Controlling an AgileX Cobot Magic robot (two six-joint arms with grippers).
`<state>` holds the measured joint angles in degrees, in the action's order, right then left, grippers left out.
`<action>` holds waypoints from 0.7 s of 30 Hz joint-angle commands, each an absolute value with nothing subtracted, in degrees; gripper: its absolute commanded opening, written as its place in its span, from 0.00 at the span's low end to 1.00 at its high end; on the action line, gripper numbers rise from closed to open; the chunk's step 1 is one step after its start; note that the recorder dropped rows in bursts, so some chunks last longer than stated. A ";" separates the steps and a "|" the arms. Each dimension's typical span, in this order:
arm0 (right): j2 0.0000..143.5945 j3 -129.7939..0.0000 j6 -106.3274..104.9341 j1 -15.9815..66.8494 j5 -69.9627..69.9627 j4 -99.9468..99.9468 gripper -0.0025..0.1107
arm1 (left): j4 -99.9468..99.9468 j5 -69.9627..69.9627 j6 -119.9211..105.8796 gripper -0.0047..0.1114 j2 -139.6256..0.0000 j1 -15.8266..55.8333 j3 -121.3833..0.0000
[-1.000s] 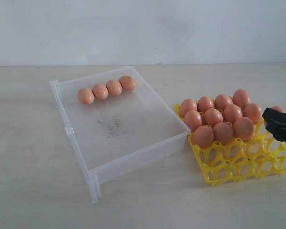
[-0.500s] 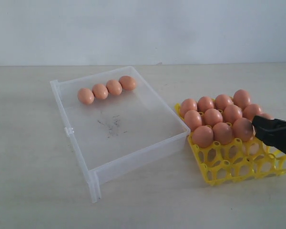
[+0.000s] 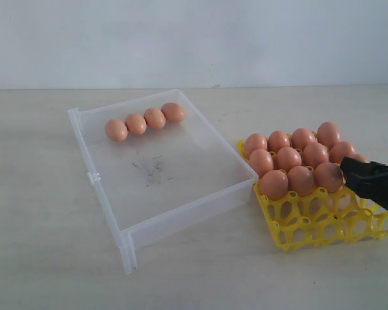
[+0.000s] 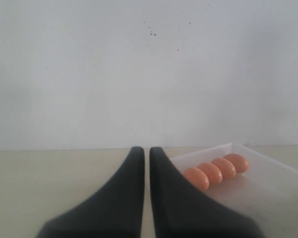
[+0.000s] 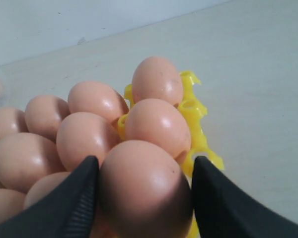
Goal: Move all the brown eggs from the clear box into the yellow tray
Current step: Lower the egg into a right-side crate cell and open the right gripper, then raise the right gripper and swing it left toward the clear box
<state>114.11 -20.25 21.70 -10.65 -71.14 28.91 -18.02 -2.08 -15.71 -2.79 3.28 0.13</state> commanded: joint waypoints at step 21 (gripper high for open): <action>91.68 -20.01 29.87 -10.81 -69.96 53.67 0.53 | -18.28 -2.98 -15.97 0.07 -3.02 3.44 0.00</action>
